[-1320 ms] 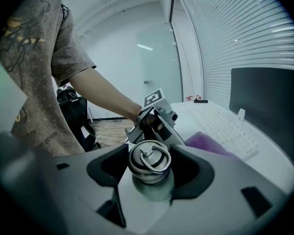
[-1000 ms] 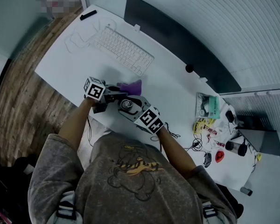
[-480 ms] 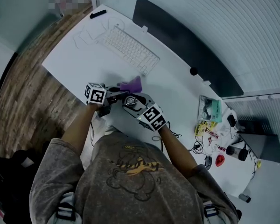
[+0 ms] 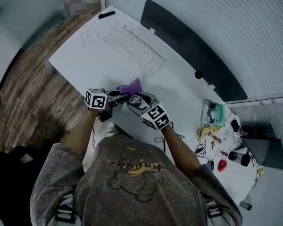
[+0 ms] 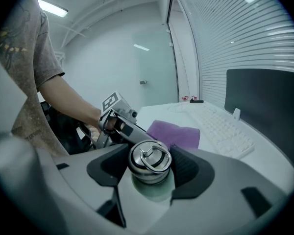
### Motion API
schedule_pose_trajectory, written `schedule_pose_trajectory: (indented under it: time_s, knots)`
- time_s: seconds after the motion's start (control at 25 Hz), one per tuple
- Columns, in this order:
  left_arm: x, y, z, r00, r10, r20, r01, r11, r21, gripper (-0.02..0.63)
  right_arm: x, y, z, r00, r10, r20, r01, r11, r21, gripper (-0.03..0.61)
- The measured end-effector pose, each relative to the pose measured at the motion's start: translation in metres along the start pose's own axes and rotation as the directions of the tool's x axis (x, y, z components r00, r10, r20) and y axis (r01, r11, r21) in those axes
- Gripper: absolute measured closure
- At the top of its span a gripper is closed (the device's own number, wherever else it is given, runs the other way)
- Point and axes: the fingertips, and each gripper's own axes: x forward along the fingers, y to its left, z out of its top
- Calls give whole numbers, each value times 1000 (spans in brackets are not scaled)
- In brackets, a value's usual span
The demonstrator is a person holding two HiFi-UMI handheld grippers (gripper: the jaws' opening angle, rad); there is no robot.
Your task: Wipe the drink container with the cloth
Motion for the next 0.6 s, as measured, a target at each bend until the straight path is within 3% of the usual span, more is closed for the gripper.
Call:
schedule_pose_trajectory:
  time_s: [0.6]
  knots:
    - [-22,-24,-33,999,53,14,-53,998,37,562,1,-5,-3,999,-33,20,33,999,6,310]
